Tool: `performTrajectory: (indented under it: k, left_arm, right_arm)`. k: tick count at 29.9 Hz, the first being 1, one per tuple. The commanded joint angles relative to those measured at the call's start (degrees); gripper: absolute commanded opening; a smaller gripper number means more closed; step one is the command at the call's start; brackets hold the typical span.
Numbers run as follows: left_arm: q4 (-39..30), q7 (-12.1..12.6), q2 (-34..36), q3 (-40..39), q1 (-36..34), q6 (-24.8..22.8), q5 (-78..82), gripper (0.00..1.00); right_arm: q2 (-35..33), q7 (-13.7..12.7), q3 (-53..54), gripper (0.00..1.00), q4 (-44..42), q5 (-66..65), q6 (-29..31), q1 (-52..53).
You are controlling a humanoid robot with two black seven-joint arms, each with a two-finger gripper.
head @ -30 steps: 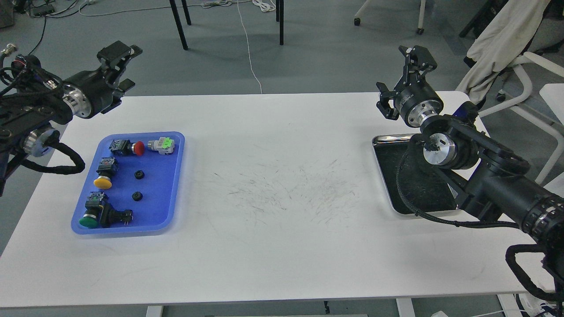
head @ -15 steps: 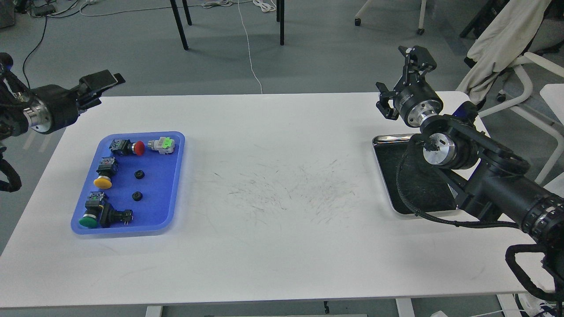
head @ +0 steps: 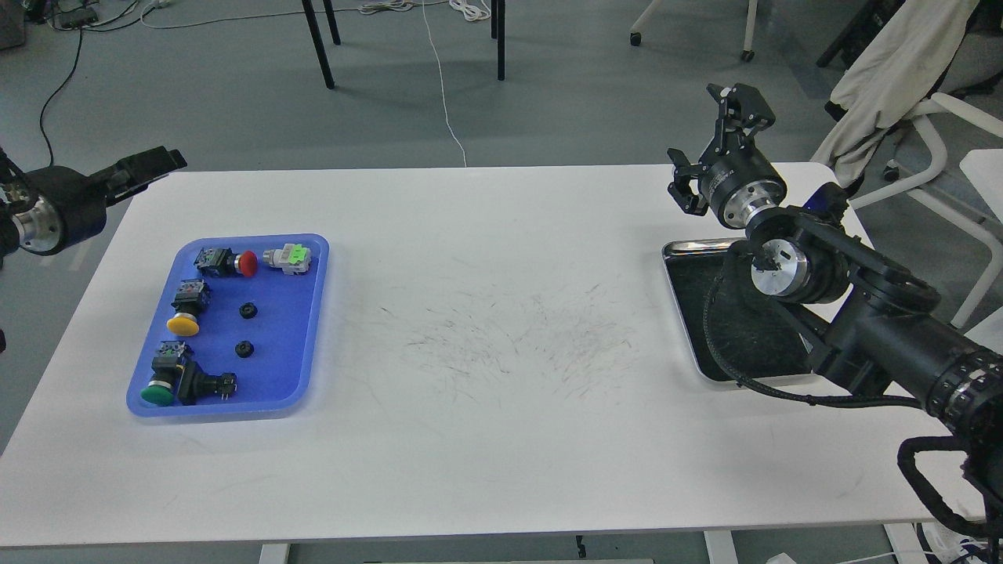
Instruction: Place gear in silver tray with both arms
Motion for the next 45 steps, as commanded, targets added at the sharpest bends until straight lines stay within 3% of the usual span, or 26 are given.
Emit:
performTrajectory:
  k: [1, 11, 17, 22, 33, 39, 45]
  left_arm:
    - [-7.36, -0.39, 0.89, 0.01, 0.76, 1.09, 7.76, 0.99]
    - [-7.83, -1.09, -0.60, -0.16, 4.45, 4.35, 31.07, 0.99]
    - [-3.08, -4.87, -4.38, 0.10, 5.69, 5.58, 32.49, 0.99]
    - [2.54, -5.14, -8.42, 0.28, 8.58, 7.42, 35.65, 0.97]
    - [7.56, -5.14, -12.38, 0.01, 11.05, 8.04, 36.10, 0.96]
    - [11.33, -5.57, -14.31, 0.01, 13.42, 8.66, 36.18, 0.87]
    - [13.53, -6.98, -16.16, 0.01, 14.30, 9.62, 36.09, 0.84]
  right_arm:
    - [-0.01, -0.01, 0.00, 0.98, 0.00, -0.07, 0.00, -0.03]
    - [-0.01, -0.01, 0.00, 0.98, 0.00, -0.07, 0.00, -0.20]
    - [0.08, -0.01, 0.00, 0.98, 0.09, -0.07, 0.00, -0.11]
    - [-0.09, -0.01, 0.00, 0.98, 0.09, -0.07, 0.00, -0.11]
    - [-0.09, -0.01, -0.18, 0.98, 0.00, -0.34, 0.00, -0.03]
    - [-0.18, -0.01, -0.70, 0.99, 0.00, -0.34, 0.00, -0.03]
    - [-0.18, -0.01, -1.23, 0.98, 0.00, -0.34, 0.00, -0.03]
